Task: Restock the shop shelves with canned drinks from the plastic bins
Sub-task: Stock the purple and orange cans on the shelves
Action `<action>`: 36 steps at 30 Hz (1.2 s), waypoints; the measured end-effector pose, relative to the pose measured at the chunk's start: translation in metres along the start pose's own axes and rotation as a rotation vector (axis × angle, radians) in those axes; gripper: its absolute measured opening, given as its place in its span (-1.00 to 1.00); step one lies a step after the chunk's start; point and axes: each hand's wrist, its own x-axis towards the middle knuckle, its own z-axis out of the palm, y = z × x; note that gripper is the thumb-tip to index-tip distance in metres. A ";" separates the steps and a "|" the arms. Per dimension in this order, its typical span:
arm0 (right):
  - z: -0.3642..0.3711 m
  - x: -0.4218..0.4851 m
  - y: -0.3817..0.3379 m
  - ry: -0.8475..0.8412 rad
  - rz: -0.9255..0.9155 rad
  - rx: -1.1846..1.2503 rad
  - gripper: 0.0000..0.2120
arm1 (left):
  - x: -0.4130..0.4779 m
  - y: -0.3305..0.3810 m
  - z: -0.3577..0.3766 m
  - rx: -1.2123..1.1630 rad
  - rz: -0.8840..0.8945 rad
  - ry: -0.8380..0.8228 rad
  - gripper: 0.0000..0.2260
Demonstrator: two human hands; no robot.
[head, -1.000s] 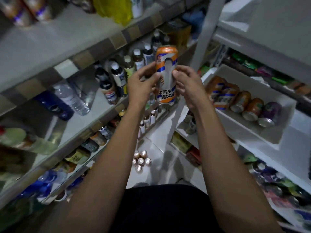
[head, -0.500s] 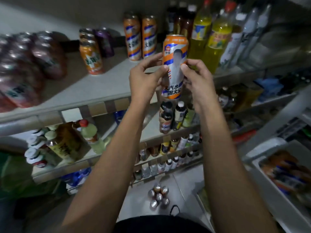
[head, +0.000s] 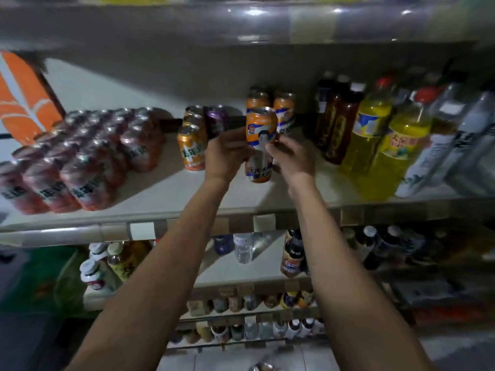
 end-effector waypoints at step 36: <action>-0.014 0.024 0.023 0.051 -0.011 0.066 -0.52 | 0.010 -0.021 0.031 -0.059 0.068 0.209 -0.74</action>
